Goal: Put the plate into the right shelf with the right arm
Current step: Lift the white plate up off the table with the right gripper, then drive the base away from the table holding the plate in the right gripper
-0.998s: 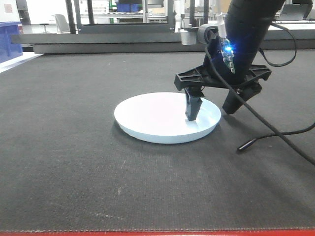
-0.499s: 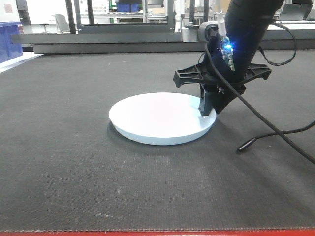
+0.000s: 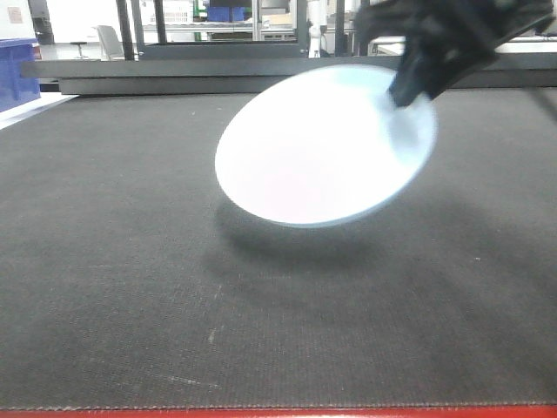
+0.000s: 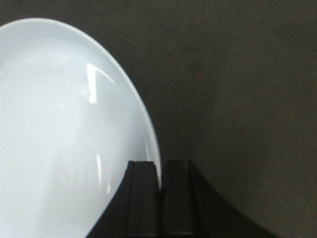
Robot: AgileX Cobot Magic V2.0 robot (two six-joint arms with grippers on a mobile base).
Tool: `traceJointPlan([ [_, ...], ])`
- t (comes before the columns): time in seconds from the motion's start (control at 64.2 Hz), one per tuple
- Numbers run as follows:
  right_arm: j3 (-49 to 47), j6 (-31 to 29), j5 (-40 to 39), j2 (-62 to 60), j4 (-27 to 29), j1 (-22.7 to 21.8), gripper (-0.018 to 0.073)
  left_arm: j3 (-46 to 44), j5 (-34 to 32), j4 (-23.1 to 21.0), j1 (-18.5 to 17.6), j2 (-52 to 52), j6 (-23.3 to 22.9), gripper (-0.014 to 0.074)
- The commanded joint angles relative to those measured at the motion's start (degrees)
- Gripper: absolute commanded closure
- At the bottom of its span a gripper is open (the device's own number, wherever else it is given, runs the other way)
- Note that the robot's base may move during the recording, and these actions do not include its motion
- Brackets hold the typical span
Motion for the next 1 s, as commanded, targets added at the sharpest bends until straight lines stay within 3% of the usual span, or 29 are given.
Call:
traceJointPlan([
  [0.0,3.42,-0.53,-5.00,-8.80,-1.41,-0.03,0.0503,0.43,-5.09,-0.12,-0.41,-0.67,-0.14,0.0643],
  [0.343,18.42,-0.65,-9.48,-34.73,-1.54,-0.03,0.0503,0.43,-5.09,-0.12,-0.41,-0.67,-0.14,0.0643],
  [0.686,19.12,-0.72,-8.37,-53.17,-1.54,-0.03,0.0503,0.43,-5.09,-0.12,-0.41,-0.67,-0.14,0.0643],
  [0.982,19.12,-0.72,-10.40,-60.81,-1.54,-0.03,0.0503,0.43,-5.09,-0.12,-0.41,-0.67,-0.14,0.0643],
])
